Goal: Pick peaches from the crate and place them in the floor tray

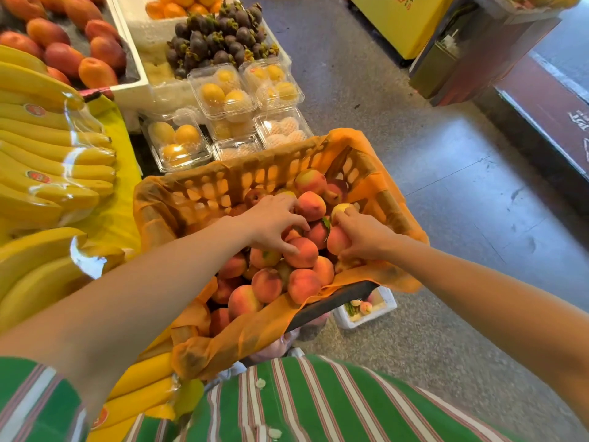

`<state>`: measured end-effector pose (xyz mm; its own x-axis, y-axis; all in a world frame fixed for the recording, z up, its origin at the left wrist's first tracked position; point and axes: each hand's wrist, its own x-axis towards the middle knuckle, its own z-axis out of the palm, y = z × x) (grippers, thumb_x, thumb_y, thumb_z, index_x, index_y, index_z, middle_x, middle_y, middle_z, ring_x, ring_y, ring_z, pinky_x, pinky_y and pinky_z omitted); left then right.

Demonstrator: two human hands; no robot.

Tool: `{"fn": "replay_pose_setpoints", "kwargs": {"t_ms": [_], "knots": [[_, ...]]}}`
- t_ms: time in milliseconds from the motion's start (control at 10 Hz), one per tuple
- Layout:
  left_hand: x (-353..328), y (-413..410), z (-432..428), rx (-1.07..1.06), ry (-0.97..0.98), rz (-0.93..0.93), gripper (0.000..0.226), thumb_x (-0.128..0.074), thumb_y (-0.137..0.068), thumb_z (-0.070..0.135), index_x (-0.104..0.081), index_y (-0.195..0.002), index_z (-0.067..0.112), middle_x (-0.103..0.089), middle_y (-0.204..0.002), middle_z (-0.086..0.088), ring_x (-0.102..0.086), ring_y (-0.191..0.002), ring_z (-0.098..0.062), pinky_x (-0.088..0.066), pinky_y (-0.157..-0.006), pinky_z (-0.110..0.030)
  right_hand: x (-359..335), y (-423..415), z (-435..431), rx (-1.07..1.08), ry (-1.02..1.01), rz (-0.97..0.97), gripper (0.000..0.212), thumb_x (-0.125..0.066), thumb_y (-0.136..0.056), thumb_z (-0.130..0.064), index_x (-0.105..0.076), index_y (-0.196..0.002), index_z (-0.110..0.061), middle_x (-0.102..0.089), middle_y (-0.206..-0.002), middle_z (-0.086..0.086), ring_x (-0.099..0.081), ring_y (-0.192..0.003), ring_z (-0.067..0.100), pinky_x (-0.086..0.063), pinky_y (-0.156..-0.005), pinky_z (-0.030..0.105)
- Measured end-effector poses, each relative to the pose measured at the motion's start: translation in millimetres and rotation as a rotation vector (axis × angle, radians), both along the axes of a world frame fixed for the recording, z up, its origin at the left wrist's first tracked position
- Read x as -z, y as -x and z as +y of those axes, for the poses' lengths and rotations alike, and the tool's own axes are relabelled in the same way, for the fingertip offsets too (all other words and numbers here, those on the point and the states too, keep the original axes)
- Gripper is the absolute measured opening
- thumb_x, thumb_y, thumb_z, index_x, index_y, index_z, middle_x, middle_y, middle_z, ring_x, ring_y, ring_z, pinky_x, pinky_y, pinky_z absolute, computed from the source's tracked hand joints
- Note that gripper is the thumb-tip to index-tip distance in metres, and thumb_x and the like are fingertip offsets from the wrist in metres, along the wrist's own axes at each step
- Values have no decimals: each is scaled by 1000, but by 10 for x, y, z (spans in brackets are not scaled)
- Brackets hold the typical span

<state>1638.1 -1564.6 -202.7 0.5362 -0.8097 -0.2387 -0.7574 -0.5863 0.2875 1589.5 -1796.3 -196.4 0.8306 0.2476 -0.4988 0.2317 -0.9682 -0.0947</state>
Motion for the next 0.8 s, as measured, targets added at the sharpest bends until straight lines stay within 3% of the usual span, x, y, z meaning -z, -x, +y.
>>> {"fn": "replay_pose_setpoints", "kwargs": {"t_ms": [100, 200, 400, 500, 600, 700, 800], "knots": [[-18, 102, -8, -21, -72, 14, 61, -62, -77, 64, -52, -132, 37, -29, -146, -11, -21, -138, -30, -20, -110, -46, -50, -16, 16, -58, -45, 2, 60, -78, -68, -38, -46, -114, -15, -53, -109, 7, -55, -98, 27, -39, -72, 33], [-19, 188, -31, -42, -91, -15, 60, -62, -81, 58, -50, -134, 36, -29, -148, -10, -18, -141, -30, -16, -112, -45, -54, 25, 58, -148, -102, 13, 54, -75, -71, -31, -51, -115, -13, -57, -110, 5, -54, -100, 23, -35, -72, 27], [-60, 286, -101, -78, -130, -53, 57, -62, -83, 54, -50, -134, 31, -30, -150, -10, -16, -143, -29, -15, -114, -45, 0, 132, -39, -72, -127, 12, 61, -76, -72, -35, -47, -122, -14, -57, -117, 8, -56, -105, 27, -46, -86, 42], [-110, 330, -165, -137, -68, -56, 47, -61, -84, 49, -57, -126, 29, -48, -135, -5, -33, -133, -26, -26, -107, -42, -95, 150, -97, -66, -207, -58, 57, -72, -78, -36, -48, -125, -14, -59, -117, 9, -57, -105, 26, -46, -87, 43], [-197, 404, -307, -203, 35, -103, 31, -60, -86, 41, -66, -112, 25, -63, -114, -4, -52, -111, -26, -43, -91, -42, -207, 182, -146, -55, -320, -139, 40, -68, -85, -29, -58, -120, -12, -65, -113, 8, -61, -101, 25, -48, -86, 42], [-225, 530, -432, -325, 132, -115, 23, -56, -85, 38, -69, -96, 24, -69, -95, -3, -62, -94, -27, -51, -78, -43, -333, 279, -222, -37, -441, -235, 19, -66, -87, -25, -68, -102, -13, -70, -96, 2, -64, -88, 20, -51, -79, 40], [-268, 648, -564, -373, 190, -183, 24, -53, -85, 42, -68, -84, 23, -69, -85, -1, -64, -85, -27, -51, -70, -39, -428, 433, -270, -45, -567, -306, 13, -66, -89, -23, -68, -85, -11, -60, -75, -9, -55, -70, 12, -41, -63, 19]]}}
